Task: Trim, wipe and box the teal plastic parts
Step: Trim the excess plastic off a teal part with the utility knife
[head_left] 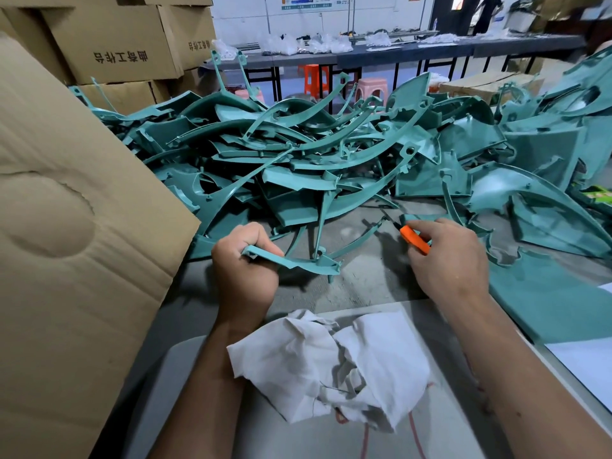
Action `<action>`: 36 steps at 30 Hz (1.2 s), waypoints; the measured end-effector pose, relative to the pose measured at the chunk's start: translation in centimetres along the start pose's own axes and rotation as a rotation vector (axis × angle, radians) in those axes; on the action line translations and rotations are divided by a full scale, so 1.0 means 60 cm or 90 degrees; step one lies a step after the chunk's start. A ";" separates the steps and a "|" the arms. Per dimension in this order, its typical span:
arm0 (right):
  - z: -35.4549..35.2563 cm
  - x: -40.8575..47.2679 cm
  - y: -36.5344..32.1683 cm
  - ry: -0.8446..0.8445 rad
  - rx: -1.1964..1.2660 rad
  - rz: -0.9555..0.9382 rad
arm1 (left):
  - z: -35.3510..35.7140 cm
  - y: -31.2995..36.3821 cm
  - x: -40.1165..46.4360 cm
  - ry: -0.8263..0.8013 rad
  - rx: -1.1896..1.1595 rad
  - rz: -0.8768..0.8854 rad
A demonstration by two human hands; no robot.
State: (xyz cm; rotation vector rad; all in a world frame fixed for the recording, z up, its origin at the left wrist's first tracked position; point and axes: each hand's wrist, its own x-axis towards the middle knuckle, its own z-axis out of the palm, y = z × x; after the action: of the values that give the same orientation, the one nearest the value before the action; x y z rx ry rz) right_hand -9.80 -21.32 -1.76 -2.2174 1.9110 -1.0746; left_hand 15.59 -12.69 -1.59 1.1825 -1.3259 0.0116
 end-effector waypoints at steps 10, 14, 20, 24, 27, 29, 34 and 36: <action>-0.015 -0.008 -0.019 -0.242 0.069 -0.156 | 0.000 0.005 0.000 -0.041 0.034 0.038; -0.020 -0.014 -0.022 -0.303 0.165 -0.220 | -0.019 -0.001 -0.002 -0.078 0.010 0.014; -0.024 -0.018 -0.028 -0.420 0.316 -0.202 | -0.049 -0.003 0.009 -0.160 -0.059 -0.003; -0.027 -0.017 -0.028 -0.452 0.368 -0.192 | -0.048 -0.008 0.011 -0.162 -0.084 -0.013; -0.025 -0.019 -0.030 -0.437 0.365 -0.195 | -0.044 -0.016 0.010 -0.139 -0.075 -0.043; -0.019 -0.023 -0.036 -0.384 0.281 -0.223 | -0.042 -0.022 0.008 -0.139 -0.070 -0.052; -0.020 -0.026 -0.046 -0.383 0.234 -0.249 | -0.044 -0.028 0.009 -0.144 -0.085 -0.039; -0.028 -0.023 -0.040 -0.438 0.312 -0.219 | -0.044 -0.028 0.010 -0.153 -0.097 -0.035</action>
State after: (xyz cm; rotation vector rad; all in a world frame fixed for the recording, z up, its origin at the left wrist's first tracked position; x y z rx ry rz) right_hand -8.57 -18.82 -0.10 -2.2328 0.9085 -0.5765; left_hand 18.73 -12.07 -1.66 1.1151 -1.4749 -0.2744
